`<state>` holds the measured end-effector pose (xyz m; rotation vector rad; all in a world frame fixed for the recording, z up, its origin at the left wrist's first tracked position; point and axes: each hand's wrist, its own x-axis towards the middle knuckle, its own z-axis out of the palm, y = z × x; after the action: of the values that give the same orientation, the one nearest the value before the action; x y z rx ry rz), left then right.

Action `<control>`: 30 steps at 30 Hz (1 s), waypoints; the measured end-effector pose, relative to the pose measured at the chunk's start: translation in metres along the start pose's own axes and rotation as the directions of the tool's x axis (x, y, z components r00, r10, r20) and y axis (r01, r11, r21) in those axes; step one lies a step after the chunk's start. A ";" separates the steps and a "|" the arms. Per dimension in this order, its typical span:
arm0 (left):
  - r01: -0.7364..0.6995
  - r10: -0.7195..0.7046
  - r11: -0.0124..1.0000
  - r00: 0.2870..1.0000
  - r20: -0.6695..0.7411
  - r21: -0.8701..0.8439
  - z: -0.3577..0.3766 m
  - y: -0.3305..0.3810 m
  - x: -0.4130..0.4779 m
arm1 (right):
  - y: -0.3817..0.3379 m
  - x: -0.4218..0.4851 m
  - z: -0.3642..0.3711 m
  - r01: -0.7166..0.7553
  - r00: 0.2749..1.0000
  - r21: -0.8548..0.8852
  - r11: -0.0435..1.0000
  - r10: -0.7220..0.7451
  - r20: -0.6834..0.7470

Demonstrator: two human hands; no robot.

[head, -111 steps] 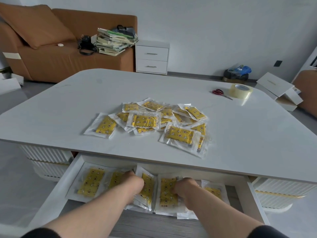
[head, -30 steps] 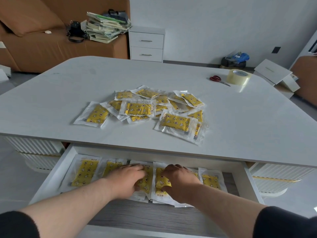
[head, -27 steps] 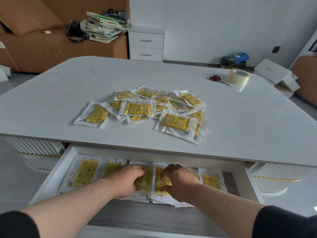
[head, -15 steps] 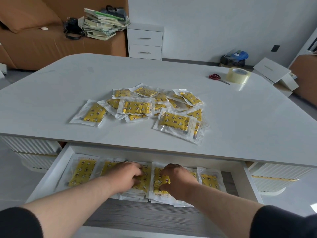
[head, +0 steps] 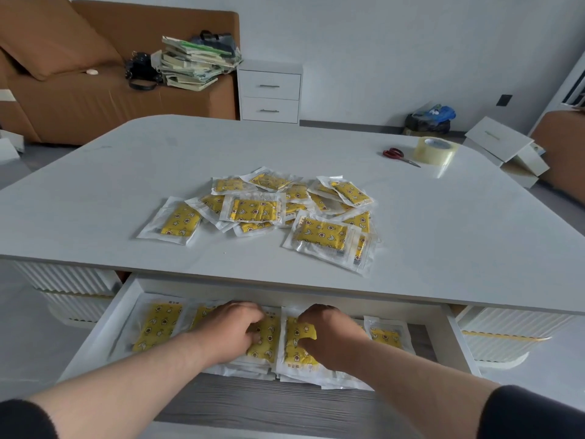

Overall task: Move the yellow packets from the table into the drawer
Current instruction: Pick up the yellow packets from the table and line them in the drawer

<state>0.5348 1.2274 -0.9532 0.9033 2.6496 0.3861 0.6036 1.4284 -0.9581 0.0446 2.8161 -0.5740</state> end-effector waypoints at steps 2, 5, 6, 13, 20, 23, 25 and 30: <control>0.042 -0.042 0.998 0.999 0.011 -0.050 -0.010 0.004 -0.007 | -0.005 -0.004 -0.010 0.013 1.000 0.034 0.999 -0.013 -0.003; 0.083 -0.078 0.990 0.996 0.052 -0.115 -0.026 0.009 -0.018 | -0.014 -0.014 -0.030 0.039 0.999 0.102 0.994 -0.038 -0.013; 0.085 -0.078 0.988 0.995 0.058 -0.131 -0.032 0.011 -0.023 | -0.015 -0.019 -0.038 0.045 0.999 0.130 0.990 -0.044 -0.011; 0.071 -0.077 0.962 0.997 -0.012 -0.262 -0.088 0.033 -0.062 | -0.024 -0.058 -0.095 0.088 0.996 0.210 0.974 -0.087 -0.013; 0.060 -0.220 0.864 0.938 -0.267 -0.499 -0.142 0.032 -0.063 | -0.027 -0.057 -0.133 0.068 0.972 0.257 0.964 -0.006 -0.234; 0.075 -0.328 0.783 0.894 -0.307 -0.618 -0.156 0.020 -0.053 | -0.021 -0.045 -0.141 0.064 0.954 0.276 0.959 0.023 -0.300; 0.079 -0.406 0.697 0.863 -0.301 -0.713 -0.160 0.009 -0.041 | -0.017 -0.035 -0.147 0.059 0.942 0.313 0.948 0.050 -0.331; 0.044 -0.416 0.613 0.867 -0.275 -0.789 -0.171 -0.010 0.000 | -0.014 -0.002 -0.163 0.068 0.937 0.338 0.939 0.056 -0.345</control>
<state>0.4650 1.1938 -0.8000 0.1683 2.4676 1.6590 0.5627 1.4786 -0.8075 0.2278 3.0099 -1.1647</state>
